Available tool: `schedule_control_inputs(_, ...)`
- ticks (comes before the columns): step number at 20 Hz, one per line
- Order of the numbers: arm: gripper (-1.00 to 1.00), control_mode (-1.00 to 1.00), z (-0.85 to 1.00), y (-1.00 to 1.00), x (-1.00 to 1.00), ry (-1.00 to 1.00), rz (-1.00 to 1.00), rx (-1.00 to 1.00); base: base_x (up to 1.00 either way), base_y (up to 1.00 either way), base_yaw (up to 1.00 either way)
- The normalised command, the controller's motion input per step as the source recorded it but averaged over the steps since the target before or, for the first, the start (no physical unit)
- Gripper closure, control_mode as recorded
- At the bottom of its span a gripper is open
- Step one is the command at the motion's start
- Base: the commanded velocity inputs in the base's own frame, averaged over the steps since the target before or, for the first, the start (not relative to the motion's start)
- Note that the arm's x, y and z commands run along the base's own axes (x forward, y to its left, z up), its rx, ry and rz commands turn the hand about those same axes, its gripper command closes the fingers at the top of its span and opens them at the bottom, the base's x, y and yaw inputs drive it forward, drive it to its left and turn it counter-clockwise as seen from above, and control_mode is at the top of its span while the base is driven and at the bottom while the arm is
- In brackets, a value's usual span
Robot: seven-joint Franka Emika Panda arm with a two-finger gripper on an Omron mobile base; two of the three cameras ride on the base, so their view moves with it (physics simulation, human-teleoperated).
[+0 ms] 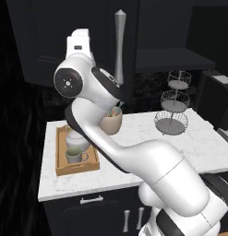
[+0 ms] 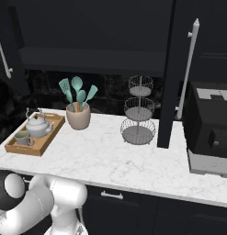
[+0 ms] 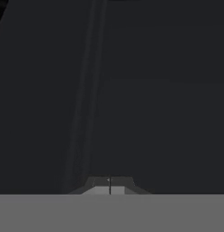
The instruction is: Pick the kettle from the counter and place it on the tray. Then pick the mug from the cabinet and place it on the tray. Then close the cabinet doors.
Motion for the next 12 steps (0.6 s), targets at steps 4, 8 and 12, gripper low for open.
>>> schedule_control_inputs(4, 1.0, -1.0, 0.0, -0.03, 0.55, 0.02, -0.01, 0.0, 0.0, 0.0, 0.0)
schedule_control_inputs(8, 1.0, -1.0, 0.0, -0.05, 0.61, 0.04, -0.01, 0.0, 0.0, 0.0, 0.0)
schedule_control_inputs(12, 1.0, -1.0, 0.0, -0.02, 0.64, 0.05, -0.02, 0.0, 0.0, 0.0, 0.0)
